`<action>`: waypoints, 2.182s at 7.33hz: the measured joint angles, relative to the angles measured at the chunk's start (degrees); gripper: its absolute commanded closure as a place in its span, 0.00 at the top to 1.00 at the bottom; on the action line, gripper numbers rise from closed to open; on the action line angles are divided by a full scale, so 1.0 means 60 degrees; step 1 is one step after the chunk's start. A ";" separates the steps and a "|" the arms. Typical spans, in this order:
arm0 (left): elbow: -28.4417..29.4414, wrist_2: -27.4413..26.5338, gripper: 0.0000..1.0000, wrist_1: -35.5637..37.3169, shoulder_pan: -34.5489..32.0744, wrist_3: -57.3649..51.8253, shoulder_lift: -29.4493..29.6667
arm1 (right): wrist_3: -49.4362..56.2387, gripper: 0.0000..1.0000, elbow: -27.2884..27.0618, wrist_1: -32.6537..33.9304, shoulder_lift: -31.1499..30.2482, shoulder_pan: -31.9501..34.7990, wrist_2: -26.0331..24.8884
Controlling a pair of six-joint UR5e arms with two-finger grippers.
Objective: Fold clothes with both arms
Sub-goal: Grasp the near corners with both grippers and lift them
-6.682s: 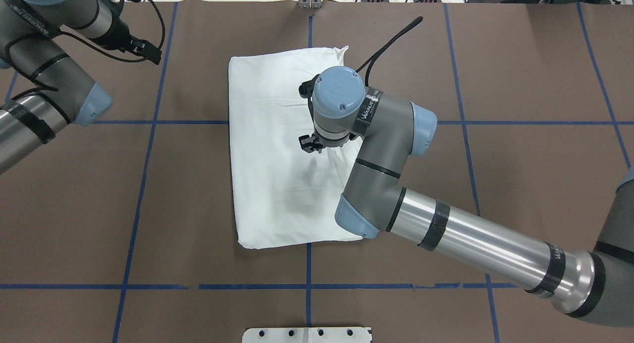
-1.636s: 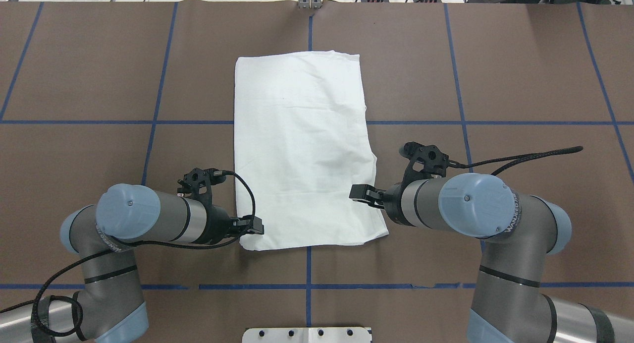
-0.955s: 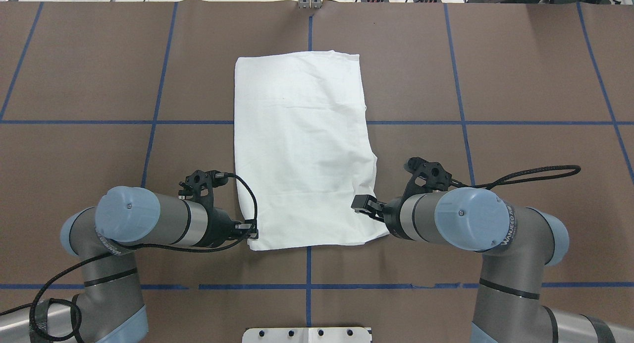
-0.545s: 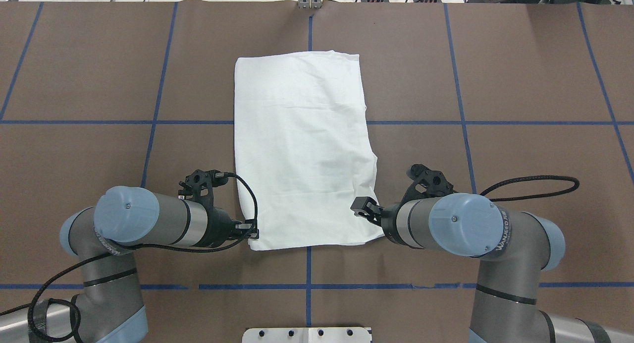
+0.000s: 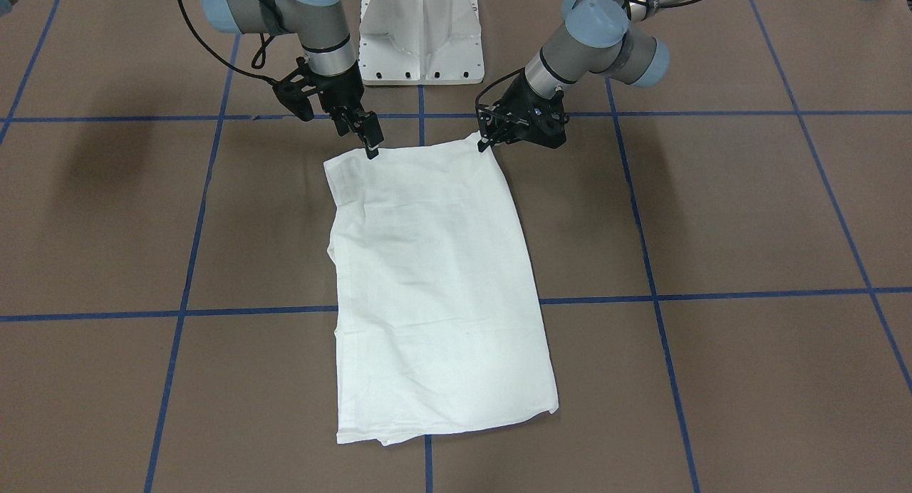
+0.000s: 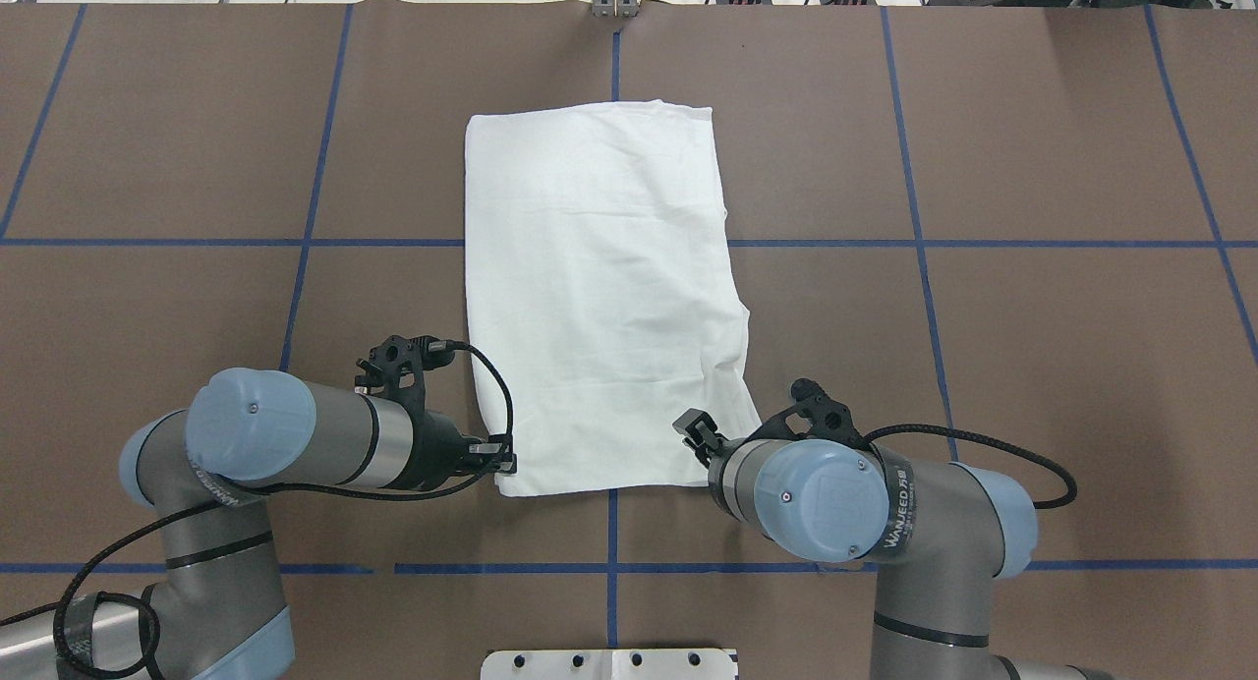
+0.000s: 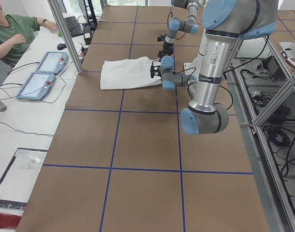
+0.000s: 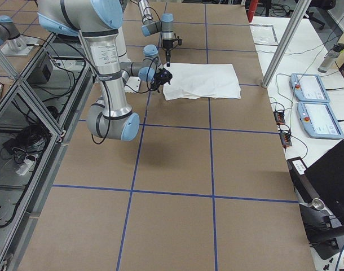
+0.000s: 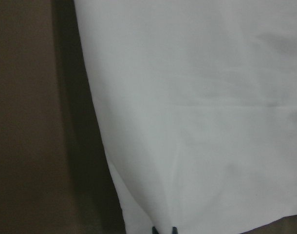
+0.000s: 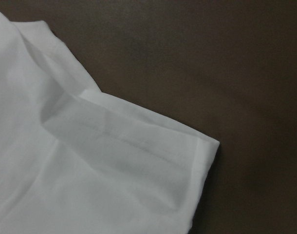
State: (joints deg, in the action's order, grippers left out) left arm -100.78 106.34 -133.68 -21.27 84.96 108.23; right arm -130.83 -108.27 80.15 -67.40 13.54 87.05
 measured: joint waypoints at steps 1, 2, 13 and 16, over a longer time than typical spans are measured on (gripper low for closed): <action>-0.0031 0.0000 0.00 0.0000 0.0000 0.0003 -0.0007 | -0.0016 0.98 0.0223 0.0011 0.0161 -0.0008 -0.0141; -0.0052 0.0001 0.00 0.0000 0.0000 0.0005 -0.0014 | -0.0017 0.94 0.0400 0.0018 0.0294 -0.0012 -0.0211; -0.0394 0.0153 0.00 0.0041 -0.0035 -0.0008 -0.0086 | 0.0138 0.00 0.0065 0.0896 0.0610 0.0109 -0.0334; -0.2653 0.0780 0.00 0.2400 -0.0033 -0.0023 -0.0087 | 0.0189 0.00 -0.2636 0.3755 0.0684 -0.0023 -0.0242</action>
State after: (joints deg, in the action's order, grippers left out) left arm -116.70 111.02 -119.28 -21.47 84.82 107.71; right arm -129.69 -124.08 102.68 -63.29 13.40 85.60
